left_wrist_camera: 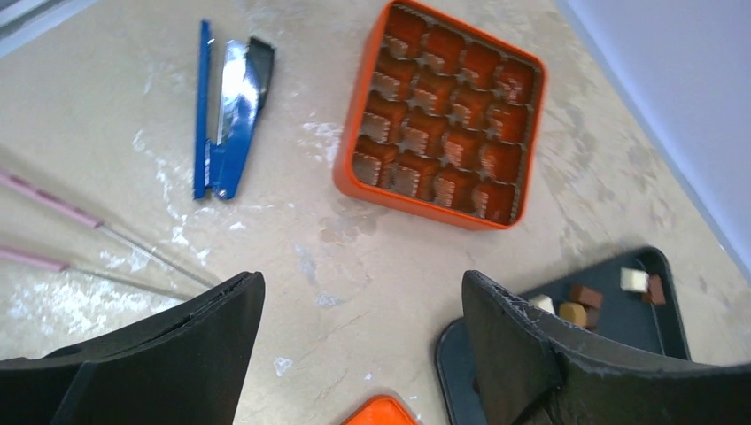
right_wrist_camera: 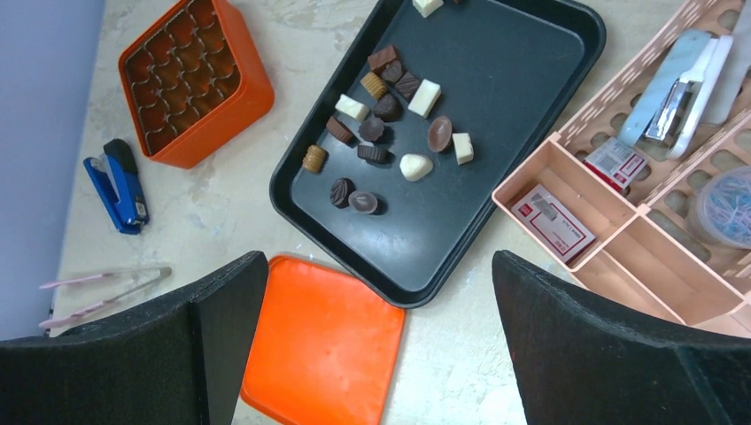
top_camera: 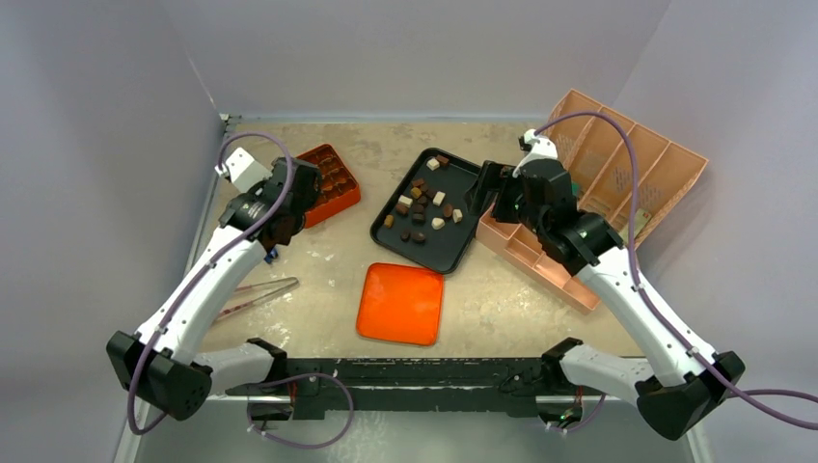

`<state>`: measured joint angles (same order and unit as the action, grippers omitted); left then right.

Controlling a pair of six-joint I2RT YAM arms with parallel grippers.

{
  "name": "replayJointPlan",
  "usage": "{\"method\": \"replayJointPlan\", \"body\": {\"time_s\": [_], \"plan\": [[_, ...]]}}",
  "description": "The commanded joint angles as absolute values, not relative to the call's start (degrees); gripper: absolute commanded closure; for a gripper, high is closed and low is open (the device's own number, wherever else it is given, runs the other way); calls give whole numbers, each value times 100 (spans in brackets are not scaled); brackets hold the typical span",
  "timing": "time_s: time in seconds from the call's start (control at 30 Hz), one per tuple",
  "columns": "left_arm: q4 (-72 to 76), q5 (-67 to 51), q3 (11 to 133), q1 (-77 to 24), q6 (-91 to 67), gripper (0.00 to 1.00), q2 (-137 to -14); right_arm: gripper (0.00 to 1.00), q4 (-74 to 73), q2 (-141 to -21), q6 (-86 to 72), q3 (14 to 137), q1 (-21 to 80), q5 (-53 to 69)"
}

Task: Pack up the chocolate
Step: Adjust the clamp at the center of the board.

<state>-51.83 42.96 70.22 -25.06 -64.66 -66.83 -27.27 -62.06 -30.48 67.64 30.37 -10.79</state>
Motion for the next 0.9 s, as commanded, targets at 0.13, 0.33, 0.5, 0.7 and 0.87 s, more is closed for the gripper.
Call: {"method": "replayJointPlan", "body": {"time_s": [0.13, 0.33, 0.5, 0.7, 0.87], "plan": [[-6838, 4127, 6971, -1721, -9024, 29, -7237, 1, -2403, -5948, -3137, 6572, 3067, -693], [-6411, 3457, 5924, -1034, -9612, 33, -7003, 1, -2338, -5807, -3074, 6512, 3069, -677], [-6469, 3417, 5267, -874, -10426, 38, -6958, 1, -2284, -5758, -3091, 6431, 3068, -702], [-5517, 2866, 4413, -482, -10679, 34, -6934, 1, -2323, -5748, -3089, 6394, 3067, -688], [-5304, 3129, 4393, -276, -10639, 32, -7116, 1, -2337, -5709, -3094, 6383, 3072, -686]]}}
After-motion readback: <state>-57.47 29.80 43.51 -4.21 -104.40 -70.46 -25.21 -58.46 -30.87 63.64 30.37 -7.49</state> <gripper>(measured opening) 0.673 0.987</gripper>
